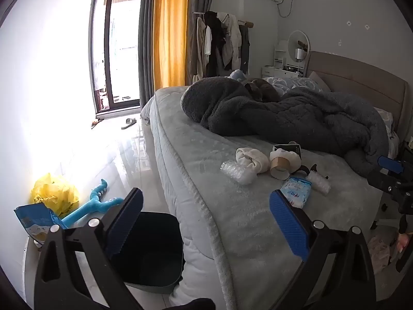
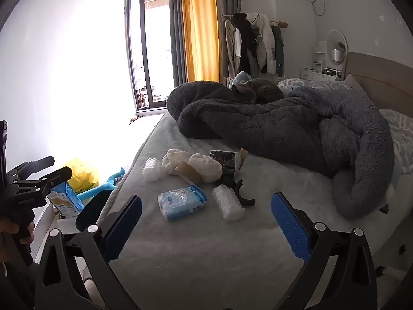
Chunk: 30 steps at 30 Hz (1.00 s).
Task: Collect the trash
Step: 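Move both tools toward the trash items on the bed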
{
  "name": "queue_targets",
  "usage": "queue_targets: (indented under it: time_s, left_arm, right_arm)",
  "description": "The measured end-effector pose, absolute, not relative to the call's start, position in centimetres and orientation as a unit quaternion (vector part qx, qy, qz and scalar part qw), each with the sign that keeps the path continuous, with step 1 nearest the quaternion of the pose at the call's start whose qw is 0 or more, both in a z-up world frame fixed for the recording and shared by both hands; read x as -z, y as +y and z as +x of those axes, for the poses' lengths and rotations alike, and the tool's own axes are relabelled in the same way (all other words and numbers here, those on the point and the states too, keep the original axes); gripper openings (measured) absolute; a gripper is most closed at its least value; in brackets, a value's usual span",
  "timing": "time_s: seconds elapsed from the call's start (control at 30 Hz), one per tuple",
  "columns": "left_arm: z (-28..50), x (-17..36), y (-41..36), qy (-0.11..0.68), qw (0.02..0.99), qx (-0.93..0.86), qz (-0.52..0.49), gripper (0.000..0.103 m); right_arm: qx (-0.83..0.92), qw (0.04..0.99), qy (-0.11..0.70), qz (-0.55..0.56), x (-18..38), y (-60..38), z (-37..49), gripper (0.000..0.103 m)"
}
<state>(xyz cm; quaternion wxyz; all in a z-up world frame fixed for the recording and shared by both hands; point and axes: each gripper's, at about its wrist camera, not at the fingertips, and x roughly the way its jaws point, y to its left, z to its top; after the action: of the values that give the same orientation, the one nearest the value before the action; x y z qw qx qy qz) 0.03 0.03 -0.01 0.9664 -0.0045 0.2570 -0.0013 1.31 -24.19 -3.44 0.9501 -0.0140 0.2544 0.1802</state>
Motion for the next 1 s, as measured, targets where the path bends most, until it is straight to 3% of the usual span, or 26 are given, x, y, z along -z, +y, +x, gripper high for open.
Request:
queue_targets:
  time_s: [1.0]
  left_arm:
    - [-0.1, -0.7, 0.0, 0.254, 0.967, 0.003, -0.005, 0.1]
  right_arm:
    - [-0.183, 0.953, 0.242, -0.01, 1.4, -23.8, 0.5, 0.101]
